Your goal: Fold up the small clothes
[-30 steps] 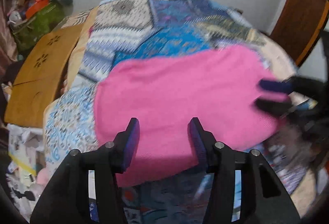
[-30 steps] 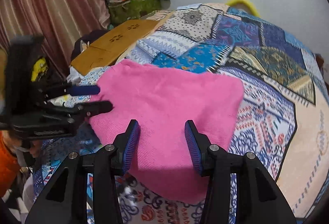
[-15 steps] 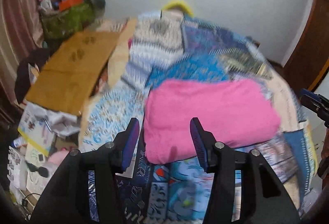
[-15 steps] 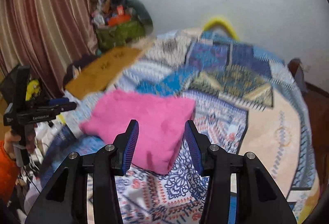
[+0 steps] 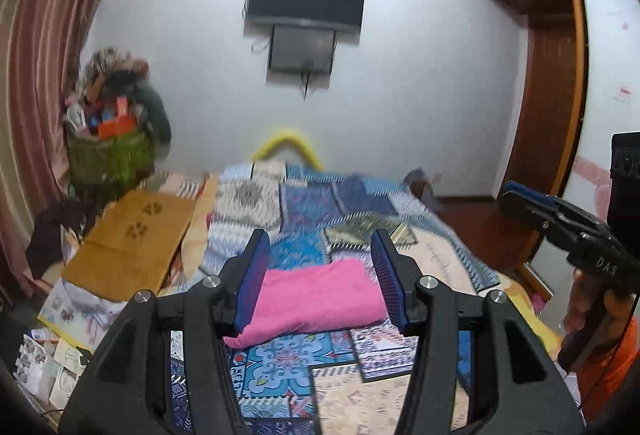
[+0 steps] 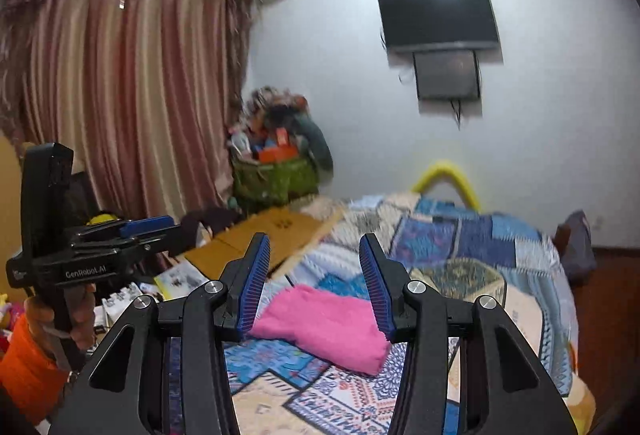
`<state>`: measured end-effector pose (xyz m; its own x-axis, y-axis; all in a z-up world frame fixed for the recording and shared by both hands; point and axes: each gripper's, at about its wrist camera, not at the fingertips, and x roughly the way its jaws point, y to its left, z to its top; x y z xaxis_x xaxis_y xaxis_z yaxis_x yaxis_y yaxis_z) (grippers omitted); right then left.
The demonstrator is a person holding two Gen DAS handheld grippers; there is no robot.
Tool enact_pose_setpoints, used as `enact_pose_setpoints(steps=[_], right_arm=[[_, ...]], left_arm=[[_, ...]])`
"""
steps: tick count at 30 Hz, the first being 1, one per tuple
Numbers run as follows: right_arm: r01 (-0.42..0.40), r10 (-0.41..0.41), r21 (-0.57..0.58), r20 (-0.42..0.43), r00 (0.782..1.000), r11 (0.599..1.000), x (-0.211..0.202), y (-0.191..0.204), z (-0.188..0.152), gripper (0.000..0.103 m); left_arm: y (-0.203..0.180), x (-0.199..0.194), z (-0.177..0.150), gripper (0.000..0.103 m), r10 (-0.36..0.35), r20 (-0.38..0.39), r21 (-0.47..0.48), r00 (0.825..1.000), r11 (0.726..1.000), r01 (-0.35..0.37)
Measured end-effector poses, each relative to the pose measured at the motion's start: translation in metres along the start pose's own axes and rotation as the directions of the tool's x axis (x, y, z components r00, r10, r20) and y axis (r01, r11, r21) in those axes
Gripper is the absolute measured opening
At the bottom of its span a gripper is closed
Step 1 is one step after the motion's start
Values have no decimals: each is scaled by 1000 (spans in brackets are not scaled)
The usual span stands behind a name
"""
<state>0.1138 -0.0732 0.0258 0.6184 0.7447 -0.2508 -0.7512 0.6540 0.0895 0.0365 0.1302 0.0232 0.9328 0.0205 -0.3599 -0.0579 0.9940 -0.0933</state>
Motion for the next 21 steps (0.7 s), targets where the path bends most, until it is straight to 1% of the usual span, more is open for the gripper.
enact_pose_setpoints(steps=[3,5,6,7,8,9,11,12,13,14,18,19,20,21], right_arm=[[5,-4,-12,46,999,1000,-20,15,-3,43],[0,1,-5,62,998,1000,-30,23,-6,45],[2,-2,-2,65,998,1000,-32,24,-8,46],[9,-9,0,70,997,1000,-34,26,-11,52],[20,-20,-2,77,997,1000,-36,28,-12,59],[32,-32,-3,83,996,999,-39,30,-15,61],[50,-50,0,83,995,999,-40,32,-18,70],[58,-58,1,82,995,998,-40,32,-19,72],[67,-67,1,85,994,998,-41,34,-20,76],[81,-80,-3,89,993,997,-43,35,-21,80],[111,-110,-2,93,990,994,-48,37,-22,88],[113,-113,2,93,989,994,-50,36,-22,91],[116,-117,7,93,989,993,-50,35,-21,97],[122,-122,9,94,988,993,-51,34,-21,99]], left_arm=[[-13,-29,-5,53,13,54,5,998,1000,-13],[-21,-43,-10,56,31,83,13,996,999,-33],[-23,-48,-12,61,33,92,15,995,999,-35],[-26,-52,-15,65,37,101,17,994,999,-39],[-28,-56,-17,66,40,110,18,993,999,-42],[-31,-59,-18,69,42,116,20,992,999,-44],[-34,-65,-21,77,50,124,22,991,998,-54],[-34,-65,-22,85,54,127,18,990,998,-56],[-34,-68,-23,92,55,135,10,989,998,-57],[-34,-71,-23,93,53,146,-1,988,999,-53],[-36,-77,-25,97,65,157,0,985,998,-66],[-37,-78,-26,99,71,162,2,984,997,-72],[-37,-79,-26,100,74,168,4,983,997,-76],[-37,-81,-26,101,75,172,3,982,997,-76]])
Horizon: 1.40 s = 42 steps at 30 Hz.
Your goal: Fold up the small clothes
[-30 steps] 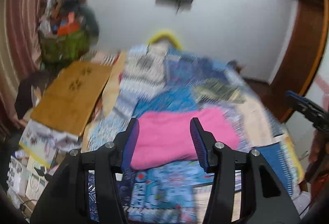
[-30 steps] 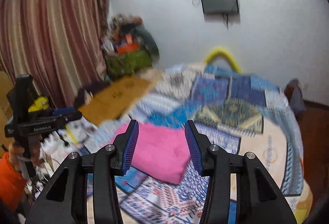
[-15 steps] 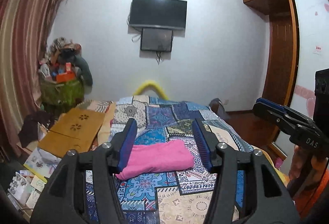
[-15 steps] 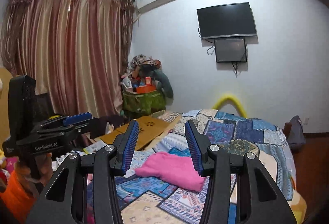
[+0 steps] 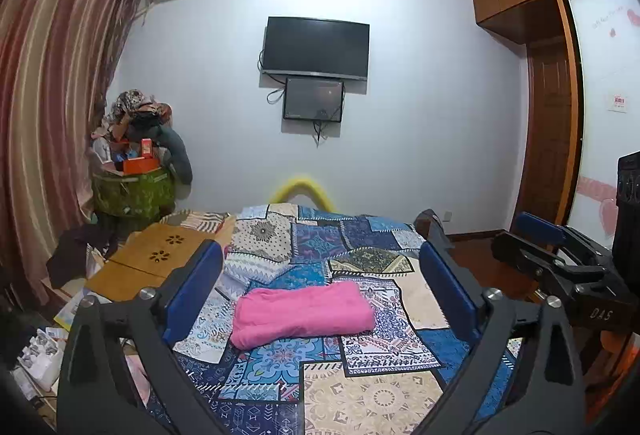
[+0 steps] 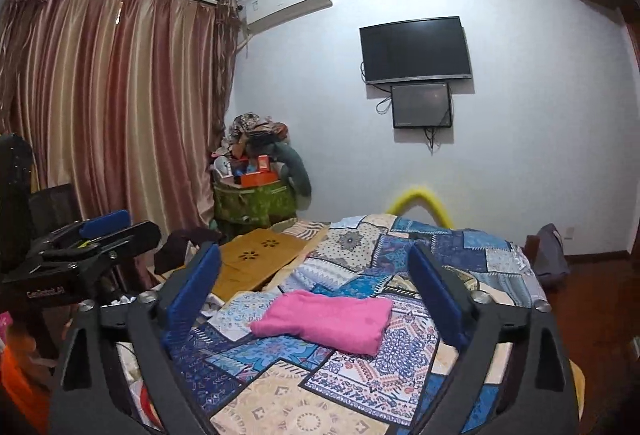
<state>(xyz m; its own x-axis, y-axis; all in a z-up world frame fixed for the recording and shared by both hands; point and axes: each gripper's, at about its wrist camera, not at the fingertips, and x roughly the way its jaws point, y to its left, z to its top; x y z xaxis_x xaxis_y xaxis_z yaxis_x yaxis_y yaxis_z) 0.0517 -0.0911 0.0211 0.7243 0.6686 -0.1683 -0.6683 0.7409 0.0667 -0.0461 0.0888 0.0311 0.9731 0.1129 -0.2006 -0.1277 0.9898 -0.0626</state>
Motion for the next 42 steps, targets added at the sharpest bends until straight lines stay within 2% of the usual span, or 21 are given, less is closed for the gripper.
enact_pose_setpoints(steps=[16,42], right_arm=[[14,-14,5,4,1000,1000,-5,1,-6,100],[24,-23,13,-16,1000,1000,-5,-1,-3,101]], left_arm=[[-6,5,-7,102,5,0,29,1000,1000,-5],[-6,17,-10,103,-12,-37,13,999,1000,12]])
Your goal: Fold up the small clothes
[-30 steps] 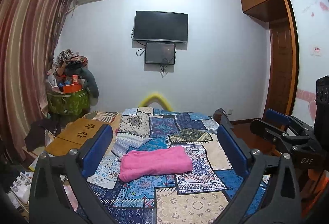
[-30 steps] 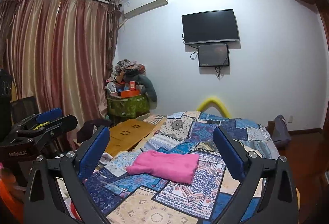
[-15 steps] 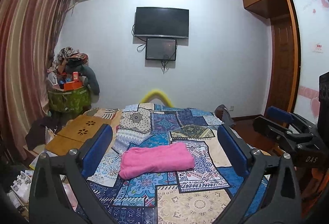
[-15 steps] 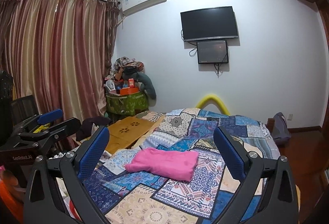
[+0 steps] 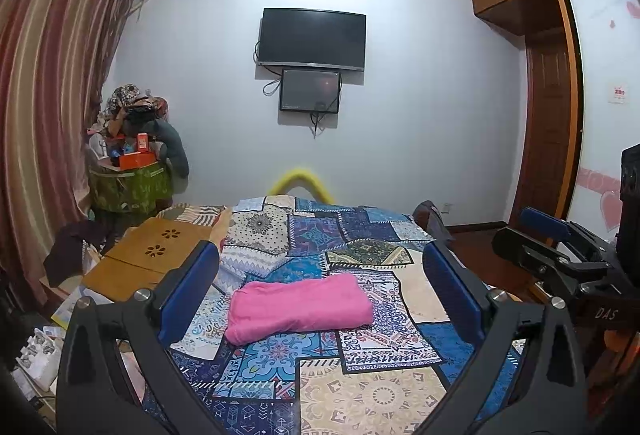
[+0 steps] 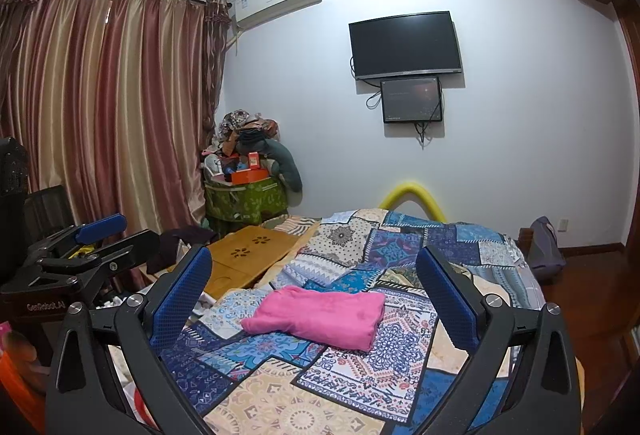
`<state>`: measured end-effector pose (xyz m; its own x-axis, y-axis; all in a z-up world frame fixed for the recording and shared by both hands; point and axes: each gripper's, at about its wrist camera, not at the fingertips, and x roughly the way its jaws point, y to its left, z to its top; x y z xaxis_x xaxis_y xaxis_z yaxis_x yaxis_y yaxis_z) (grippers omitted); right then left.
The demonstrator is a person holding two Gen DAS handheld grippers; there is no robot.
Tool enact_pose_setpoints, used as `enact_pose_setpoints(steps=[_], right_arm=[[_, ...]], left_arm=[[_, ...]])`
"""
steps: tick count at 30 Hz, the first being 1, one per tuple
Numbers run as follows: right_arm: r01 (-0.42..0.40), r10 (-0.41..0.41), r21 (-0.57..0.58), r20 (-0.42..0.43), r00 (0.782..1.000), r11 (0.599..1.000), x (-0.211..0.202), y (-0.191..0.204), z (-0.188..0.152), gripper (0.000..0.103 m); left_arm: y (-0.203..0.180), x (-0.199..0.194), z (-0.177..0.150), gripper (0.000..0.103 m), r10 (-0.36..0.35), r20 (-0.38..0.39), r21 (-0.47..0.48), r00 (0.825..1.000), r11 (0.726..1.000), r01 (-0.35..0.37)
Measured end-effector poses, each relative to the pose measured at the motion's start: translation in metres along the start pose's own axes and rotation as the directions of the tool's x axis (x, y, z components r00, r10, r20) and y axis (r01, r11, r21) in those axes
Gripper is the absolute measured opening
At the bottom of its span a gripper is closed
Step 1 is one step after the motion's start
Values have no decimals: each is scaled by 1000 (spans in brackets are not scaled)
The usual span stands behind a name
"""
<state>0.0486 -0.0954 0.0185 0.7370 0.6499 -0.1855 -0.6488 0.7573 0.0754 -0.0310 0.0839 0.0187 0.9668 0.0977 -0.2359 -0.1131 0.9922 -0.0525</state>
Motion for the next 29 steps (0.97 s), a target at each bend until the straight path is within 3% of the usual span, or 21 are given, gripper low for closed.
enact_pose_setpoints(steps=[29], right_arm=[[4,-4,7,-1,1000,1000,0,-4,1,102]], left_arm=[[1,9,-2,103,-27,-28,-14,999,1000,26]])
